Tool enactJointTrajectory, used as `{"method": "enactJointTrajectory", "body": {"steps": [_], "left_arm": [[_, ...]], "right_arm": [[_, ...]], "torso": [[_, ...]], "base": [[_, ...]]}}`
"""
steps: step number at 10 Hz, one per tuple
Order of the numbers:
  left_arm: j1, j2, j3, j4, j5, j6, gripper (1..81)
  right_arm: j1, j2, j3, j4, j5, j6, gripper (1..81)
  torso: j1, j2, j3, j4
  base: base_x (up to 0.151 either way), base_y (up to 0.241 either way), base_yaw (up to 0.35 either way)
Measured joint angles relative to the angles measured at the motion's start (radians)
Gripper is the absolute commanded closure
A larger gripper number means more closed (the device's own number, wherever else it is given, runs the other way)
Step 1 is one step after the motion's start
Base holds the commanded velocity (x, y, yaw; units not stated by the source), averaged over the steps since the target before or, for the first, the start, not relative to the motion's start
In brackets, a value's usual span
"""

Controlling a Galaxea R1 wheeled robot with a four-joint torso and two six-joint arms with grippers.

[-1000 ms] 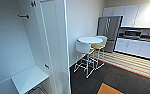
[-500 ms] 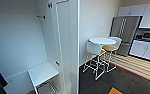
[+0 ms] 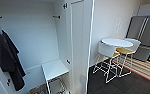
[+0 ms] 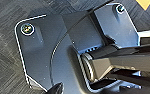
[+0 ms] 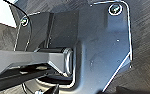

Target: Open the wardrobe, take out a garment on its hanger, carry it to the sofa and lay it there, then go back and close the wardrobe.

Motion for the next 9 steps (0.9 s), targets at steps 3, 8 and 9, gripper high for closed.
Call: {"method": "enactJointTrajectory", "body": {"steps": [3, 8, 9], "left_arm": [[0.0, -0.003, -0.001, 0.0, 0.003, 0.0, 1.0], [0.0, 0.0, -0.001, 0.0, 0.003, 0.0, 1.0], [0.0, 0.0, -0.001, 0.0, 0.003, 0.0, 1.0]], "right_arm": [[-0.001, 0.0, 0.0, -0.003, 0.001, 0.0, 1.0], [0.001, 0.0, 0.001, -0.005, 0.001, 0.0, 1.0], [-0.003, 0.002, 0.001, -0.007, 0.0, 0.0, 1.0]], "torso": [[0.0, 0.0, 0.0, 0.0], [0.0, 0.0, 0.0, 0.0], [0.0, 0.0, 0.0, 0.0]], "base": [[0.0, 0.0, 0.344], [0.0, 0.0, 0.329], [0.0, 0.0, 0.262]]}}
